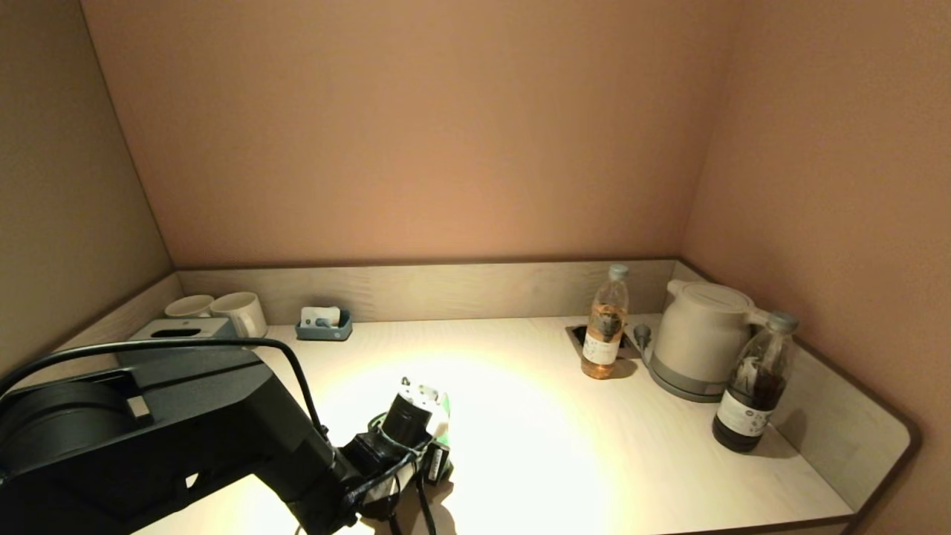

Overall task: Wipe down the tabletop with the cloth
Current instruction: Sweep the stains on the table

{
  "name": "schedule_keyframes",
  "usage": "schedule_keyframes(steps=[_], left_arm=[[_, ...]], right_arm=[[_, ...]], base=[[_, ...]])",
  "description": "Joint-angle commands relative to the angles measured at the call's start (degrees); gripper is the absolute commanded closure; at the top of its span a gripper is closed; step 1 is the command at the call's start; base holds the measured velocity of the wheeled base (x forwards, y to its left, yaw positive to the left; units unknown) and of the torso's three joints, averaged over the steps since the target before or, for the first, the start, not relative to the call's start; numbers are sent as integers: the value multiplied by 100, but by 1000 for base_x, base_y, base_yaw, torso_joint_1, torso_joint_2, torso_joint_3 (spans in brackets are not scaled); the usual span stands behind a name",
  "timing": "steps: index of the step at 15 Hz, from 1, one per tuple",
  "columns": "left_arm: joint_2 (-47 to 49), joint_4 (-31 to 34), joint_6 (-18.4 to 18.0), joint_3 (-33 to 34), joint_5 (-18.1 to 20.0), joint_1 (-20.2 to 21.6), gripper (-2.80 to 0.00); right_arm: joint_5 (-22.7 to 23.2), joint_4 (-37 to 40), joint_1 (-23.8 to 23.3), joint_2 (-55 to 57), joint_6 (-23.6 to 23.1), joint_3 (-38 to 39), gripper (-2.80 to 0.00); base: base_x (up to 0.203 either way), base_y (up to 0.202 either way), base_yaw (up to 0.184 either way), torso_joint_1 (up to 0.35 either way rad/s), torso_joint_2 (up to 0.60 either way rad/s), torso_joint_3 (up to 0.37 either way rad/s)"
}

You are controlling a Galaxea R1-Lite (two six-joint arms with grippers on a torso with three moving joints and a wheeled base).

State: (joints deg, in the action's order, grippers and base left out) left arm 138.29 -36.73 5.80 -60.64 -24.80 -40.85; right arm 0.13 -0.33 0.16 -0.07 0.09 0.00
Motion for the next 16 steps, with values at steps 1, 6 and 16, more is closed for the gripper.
schedule_keyframes(steps=[1, 6, 16], left_arm=[[193, -51, -103, -293, -17, 221, 0], [944, 844, -322, -2703, -27, 232, 0], [1095, 1400, -275, -2970, -174, -1142, 0]], right_arm=[[3, -2, 2, 7, -1, 0, 0], [-5, -2, 2, 7, -1, 0, 0], [4, -2, 2, 7, -1, 0, 0]], base=[[0, 0, 0, 0, 0, 0], [0, 0, 0, 0, 0, 0], [0, 0, 0, 0, 0, 0]])
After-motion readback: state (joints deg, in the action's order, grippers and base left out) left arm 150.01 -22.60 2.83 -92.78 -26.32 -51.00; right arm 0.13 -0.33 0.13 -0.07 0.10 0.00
